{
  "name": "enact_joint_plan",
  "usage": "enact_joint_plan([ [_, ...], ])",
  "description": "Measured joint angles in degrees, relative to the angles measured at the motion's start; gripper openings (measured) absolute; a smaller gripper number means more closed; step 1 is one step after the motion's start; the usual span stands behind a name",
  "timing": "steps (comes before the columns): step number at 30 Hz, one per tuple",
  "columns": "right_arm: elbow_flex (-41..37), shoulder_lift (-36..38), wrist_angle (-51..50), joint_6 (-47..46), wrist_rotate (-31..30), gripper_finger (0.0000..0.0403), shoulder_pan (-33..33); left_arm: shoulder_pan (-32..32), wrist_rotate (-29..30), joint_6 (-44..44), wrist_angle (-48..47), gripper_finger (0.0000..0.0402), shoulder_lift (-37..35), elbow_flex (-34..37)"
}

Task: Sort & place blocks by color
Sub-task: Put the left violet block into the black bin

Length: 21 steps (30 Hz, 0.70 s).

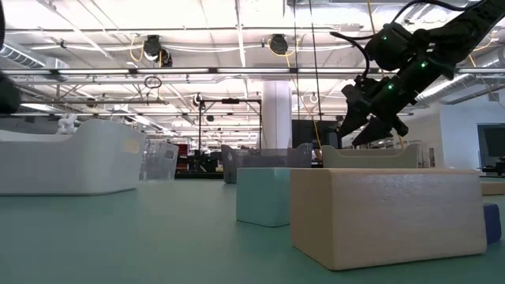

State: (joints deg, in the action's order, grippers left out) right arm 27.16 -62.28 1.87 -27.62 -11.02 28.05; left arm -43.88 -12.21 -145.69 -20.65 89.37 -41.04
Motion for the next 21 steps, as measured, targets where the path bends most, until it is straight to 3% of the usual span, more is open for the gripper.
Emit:
enact_joint_plan([
  [6, 0.0, 0.0, -0.01, 1.78, 0.87, 0.0254, -0.04, 1.18, -1.56, 0.99, 0.01, 0.0184, 1.17, -0.15],
  [12, 0.0, 0.0, -0.01, 3.26, 0.85, 0.0254, -0.04, 0.85, -1.43, 5.3, 0.73, 0.0106, 0.74, -0.06],
  [15, 0.0, 0.0, -0.01, 4.02, 0.87, 0.0254, -0.02, 0.68, -0.15, 7.06, 0.63, 0.0103, 0.61, -0.65],
  [18, 0.0, 0.0, -0.02, 4.36, 0.87, 0.0254, -0.02, 1.14, 5.65, 9.77, 1.55, 0.0103, 0.0, -2.64],
  [21, 0.0, 0.0, 0.04, 4.36, 0.87, 0.0254, -0.02, 1.89, 15.53, 15.59, 4.06, 0.0103, -1.19, -5.33],
])
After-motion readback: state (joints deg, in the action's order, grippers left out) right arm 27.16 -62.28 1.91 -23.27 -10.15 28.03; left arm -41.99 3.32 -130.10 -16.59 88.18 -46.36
